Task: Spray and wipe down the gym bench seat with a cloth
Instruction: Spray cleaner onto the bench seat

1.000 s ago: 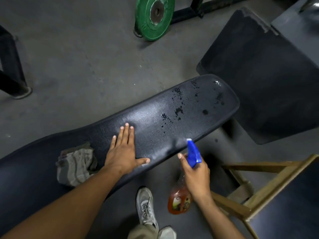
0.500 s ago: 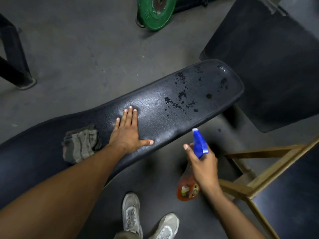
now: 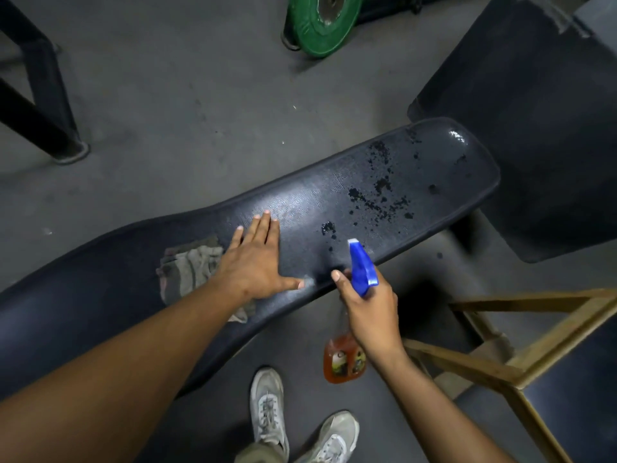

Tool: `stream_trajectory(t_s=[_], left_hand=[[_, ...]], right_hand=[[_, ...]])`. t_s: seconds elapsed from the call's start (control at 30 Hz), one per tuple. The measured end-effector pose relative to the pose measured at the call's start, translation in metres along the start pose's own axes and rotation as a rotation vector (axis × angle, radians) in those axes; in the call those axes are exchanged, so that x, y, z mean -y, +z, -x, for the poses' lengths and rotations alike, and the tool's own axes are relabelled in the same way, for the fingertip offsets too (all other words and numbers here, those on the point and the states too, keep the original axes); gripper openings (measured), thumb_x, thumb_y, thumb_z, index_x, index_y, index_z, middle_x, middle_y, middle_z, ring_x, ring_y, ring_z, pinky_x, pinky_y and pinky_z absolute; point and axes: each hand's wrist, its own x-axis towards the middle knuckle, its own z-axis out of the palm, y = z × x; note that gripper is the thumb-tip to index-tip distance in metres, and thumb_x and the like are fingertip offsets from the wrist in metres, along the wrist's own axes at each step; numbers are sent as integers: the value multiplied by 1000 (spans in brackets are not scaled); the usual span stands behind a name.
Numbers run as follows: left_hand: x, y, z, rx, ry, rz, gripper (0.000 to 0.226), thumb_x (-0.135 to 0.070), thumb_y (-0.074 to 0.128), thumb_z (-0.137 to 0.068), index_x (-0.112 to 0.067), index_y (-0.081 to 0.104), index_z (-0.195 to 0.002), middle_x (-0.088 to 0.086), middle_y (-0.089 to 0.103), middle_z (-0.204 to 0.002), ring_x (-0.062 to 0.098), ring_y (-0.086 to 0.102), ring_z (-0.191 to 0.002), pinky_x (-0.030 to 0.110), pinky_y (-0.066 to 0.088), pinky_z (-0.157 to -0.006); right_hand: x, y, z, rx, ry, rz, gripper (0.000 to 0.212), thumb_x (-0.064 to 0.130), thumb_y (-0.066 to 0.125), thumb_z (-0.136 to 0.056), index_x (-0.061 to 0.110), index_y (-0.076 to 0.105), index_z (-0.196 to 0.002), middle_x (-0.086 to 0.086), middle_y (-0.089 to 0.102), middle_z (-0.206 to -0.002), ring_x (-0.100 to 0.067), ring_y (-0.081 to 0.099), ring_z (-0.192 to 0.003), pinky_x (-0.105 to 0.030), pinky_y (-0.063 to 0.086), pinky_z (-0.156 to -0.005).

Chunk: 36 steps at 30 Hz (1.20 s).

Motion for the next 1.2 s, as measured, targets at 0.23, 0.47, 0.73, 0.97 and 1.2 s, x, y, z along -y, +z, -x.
stream_trajectory(t_s=[0.23,0.47,0.73,0.97,1.2], left_hand=[[31,11,13,22,-51,-55,140,-87,60,-70,-15,-22,-158,5,-30,-166,23,-21,-156,53,-5,-127],[32,13,13,6,-58,-12,142,-85,64,-69,-18,-23,-158,2,-34,-164,21,-24,-155,52,-3,-127],[36,11,20,-62,-33,80,129,-79,63,-76,-20,-14,-161,0,-25,-168,19,-19,-156,50,-6,-127],[55,7,51,-249,-74,242,112,-76,54,-85,-18,-2,-163,-2,-15,-171,16,-17,-156,44,-12,-125],[99,15,101,-345,-214,371,108,-71,55,-87,-16,2,-163,0,-5,-173,17,-10,-158,45,-6,-127]], right_hand=[[17,17,-18,-2,10,4,37,44,75,-90,15,60,-74,6,58,-55,-6,50,-55,-32,42,-64],[18,35,-4,70,-40,23,30,42,79,-88,16,64,-86,-1,66,-67,-15,58,-64,-41,53,-73],[35,27,17,144,-167,26,31,39,80,-88,14,65,-98,-2,70,-87,-22,66,-81,-32,51,-79],[101,23,15,176,-340,-39,22,44,73,-85,25,63,-92,17,68,-84,-5,63,-74,-37,52,-80],[160,43,25,233,-504,-134,17,43,70,-85,31,65,-96,1,61,-69,-28,57,-64,-49,54,-70]])
